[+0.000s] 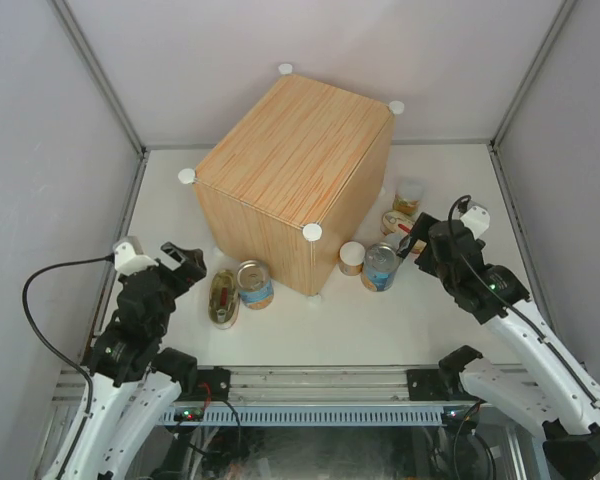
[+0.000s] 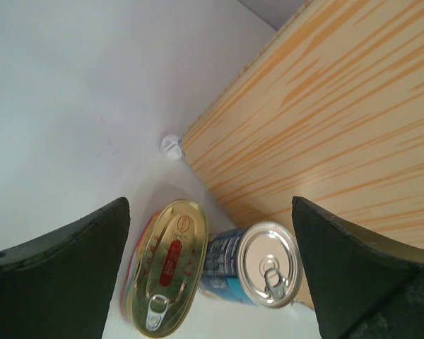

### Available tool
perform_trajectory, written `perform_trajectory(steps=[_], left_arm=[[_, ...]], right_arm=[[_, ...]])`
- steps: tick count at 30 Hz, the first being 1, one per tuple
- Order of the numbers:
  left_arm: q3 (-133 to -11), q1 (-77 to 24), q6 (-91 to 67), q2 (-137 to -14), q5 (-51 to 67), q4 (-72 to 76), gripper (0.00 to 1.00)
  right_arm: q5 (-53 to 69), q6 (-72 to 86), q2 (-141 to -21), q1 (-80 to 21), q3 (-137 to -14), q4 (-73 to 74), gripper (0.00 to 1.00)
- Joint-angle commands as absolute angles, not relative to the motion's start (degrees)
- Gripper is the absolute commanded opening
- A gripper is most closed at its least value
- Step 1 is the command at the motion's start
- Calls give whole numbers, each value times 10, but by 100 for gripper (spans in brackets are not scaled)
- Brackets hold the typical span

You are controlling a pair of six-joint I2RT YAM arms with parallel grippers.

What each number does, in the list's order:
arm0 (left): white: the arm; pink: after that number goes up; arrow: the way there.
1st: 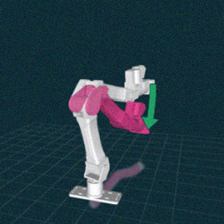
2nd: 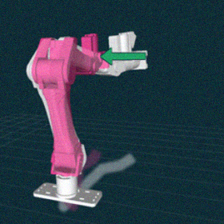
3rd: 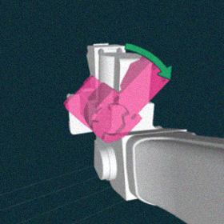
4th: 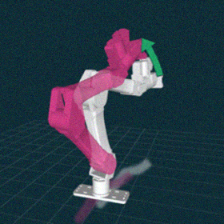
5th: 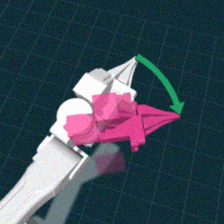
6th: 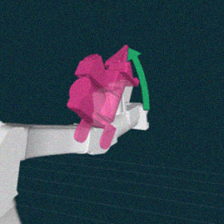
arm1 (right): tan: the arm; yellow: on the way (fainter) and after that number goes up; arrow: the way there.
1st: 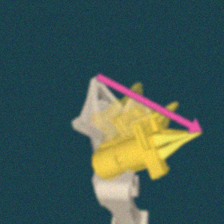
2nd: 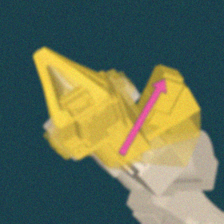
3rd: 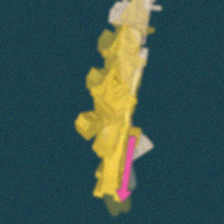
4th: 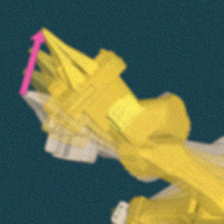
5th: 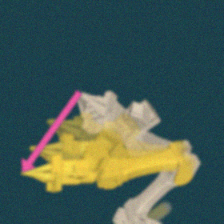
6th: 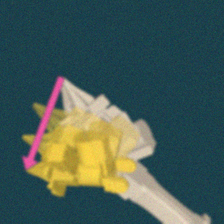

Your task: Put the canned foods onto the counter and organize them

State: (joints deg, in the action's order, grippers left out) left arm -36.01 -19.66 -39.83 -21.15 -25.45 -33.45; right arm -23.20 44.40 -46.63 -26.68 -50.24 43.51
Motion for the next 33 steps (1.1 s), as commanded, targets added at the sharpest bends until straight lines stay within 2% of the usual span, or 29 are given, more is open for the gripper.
perform_trajectory(steps=[1,8,13,23,33], left_arm=[[-380,-218,-390,-174,-262,-397,100],[-336,-242,-401,-144,-227,-410,100],[-344,-299,-392,-191,-221,-399,100],[-360,-417,-340,-323,-229,-359,99],[-338,-434,-312,-367,-211,-285,100]], right_arm=[[-308,451,-455,-318,-539,488,100],[-347,472,-465,-410,-540,482,100],[-362,486,-490,-452,-547,485,98],[-361,503,-473,-464,-546,488,97],[-360,504,-459,-470,-533,491,94]])
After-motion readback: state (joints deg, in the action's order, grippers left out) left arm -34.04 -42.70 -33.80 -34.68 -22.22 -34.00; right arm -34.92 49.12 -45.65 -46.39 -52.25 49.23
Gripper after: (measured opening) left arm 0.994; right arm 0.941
